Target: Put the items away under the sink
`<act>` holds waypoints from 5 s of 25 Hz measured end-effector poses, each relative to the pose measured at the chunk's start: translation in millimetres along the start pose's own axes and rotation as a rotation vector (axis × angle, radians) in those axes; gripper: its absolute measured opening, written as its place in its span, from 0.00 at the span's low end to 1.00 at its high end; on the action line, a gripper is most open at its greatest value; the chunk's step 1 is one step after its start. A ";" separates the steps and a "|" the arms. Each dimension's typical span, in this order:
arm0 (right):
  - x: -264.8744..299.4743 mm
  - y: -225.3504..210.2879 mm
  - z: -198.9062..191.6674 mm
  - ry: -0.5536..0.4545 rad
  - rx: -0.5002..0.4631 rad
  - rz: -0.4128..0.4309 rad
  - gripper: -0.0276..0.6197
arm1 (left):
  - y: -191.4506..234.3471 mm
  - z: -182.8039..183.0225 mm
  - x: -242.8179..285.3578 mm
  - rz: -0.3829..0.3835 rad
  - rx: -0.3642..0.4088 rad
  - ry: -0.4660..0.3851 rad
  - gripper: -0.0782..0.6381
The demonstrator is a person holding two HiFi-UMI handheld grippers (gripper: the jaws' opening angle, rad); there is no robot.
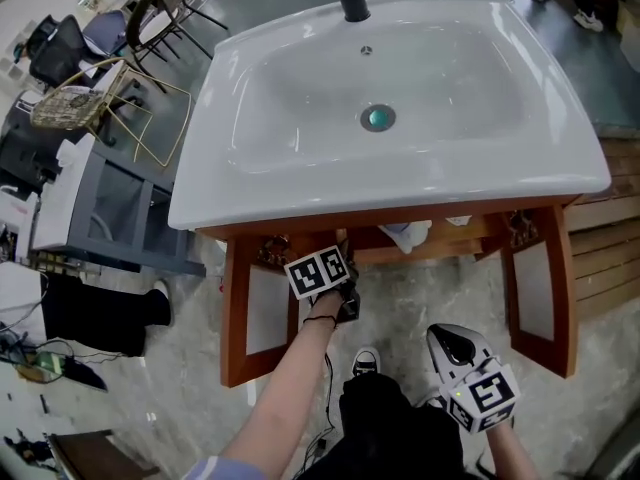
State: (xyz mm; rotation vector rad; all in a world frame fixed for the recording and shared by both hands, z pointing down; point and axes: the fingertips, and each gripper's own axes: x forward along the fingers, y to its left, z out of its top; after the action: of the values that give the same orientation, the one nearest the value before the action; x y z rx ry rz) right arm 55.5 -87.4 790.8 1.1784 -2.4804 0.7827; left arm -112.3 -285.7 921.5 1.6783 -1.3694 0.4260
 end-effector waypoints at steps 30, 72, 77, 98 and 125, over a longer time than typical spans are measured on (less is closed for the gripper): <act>-78.8 68.3 89.6 0.070 -0.079 0.002 0.07 | -98.8 -19.7 -144.9 -0.135 0.496 0.041 0.31; -266.9 204.6 218.8 -0.119 -0.164 -0.035 0.07 | -220.2 -4.3 -510.7 -0.172 0.684 -0.247 0.25; -270.3 210.6 207.3 -0.094 -0.159 -0.012 0.07 | -207.0 -9.1 -526.9 -0.124 0.662 -0.246 0.25; -237.6 247.2 188.3 -0.041 -0.157 0.040 0.07 | -145.9 -30.8 -580.9 -0.059 0.654 -0.228 0.25; -318.6 427.8 111.7 -0.119 -0.195 -0.061 0.07 | -116.3 -140.5 -733.6 -0.231 0.785 -0.307 0.25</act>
State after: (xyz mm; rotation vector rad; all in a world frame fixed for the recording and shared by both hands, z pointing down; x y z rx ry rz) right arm -81.5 268.7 401.6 1.2552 -2.5329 0.4543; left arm -209.5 262.7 410.3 2.6025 -1.2730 0.6423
